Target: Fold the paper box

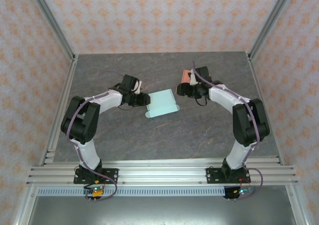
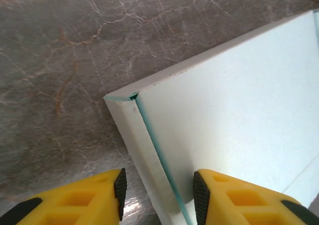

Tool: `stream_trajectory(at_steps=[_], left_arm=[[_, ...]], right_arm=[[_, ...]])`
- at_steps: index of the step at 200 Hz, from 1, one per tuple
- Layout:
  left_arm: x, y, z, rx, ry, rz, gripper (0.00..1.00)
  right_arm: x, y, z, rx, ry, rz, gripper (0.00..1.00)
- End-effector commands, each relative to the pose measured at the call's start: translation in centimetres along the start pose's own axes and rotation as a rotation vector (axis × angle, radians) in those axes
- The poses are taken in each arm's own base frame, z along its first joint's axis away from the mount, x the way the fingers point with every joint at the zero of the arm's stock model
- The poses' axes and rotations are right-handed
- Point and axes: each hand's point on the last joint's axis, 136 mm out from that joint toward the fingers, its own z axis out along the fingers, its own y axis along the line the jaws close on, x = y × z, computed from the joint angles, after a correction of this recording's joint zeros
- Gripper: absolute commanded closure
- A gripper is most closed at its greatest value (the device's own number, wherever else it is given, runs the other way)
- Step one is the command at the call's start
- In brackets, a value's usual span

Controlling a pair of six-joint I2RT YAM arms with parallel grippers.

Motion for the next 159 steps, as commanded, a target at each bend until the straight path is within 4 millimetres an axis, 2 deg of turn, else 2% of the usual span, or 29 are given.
stream_trajectory(at_steps=[1, 39, 65, 92, 106, 123, 140, 159], left_arm=[[1.0, -0.3, 0.0, 0.090, 0.025, -0.029, 0.60], [2.0, 1.3, 0.8, 0.203, 0.028, -0.149, 0.65], [3.1, 2.0, 1.3, 0.221, 0.035, -0.180, 0.68], [2.9, 3.0, 0.6, 0.234, 0.000, -0.168, 0.73], [3.7, 3.6, 0.3, 0.252, 0.023, -0.174, 0.74], [4.5, 4.5, 0.0, 0.260, -0.010, -0.181, 0.75], [4.4, 5.3, 0.0, 0.272, -0.030, -0.206, 0.75], [4.2, 5.2, -0.1, 0.291, -0.032, -0.214, 0.75]], right_arm=[[-0.6, 1.6, -0.5, -0.156, 0.005, 0.096, 0.32], [0.9, 3.0, 1.1, -0.343, 0.149, 0.191, 0.27], [1.8, 2.4, 2.4, -0.353, 0.185, 0.225, 0.27], [2.4, 2.1, 3.1, -0.348, 0.227, 0.214, 0.27], [2.3, 2.1, 3.4, -0.349, 0.246, 0.227, 0.27], [2.1, 2.6, 3.4, -0.375, 0.253, 0.229, 0.27], [2.1, 2.7, 3.3, -0.382, 0.250, 0.219, 0.26], [2.5, 3.0, 3.4, -0.403, 0.274, 0.228, 0.26]])
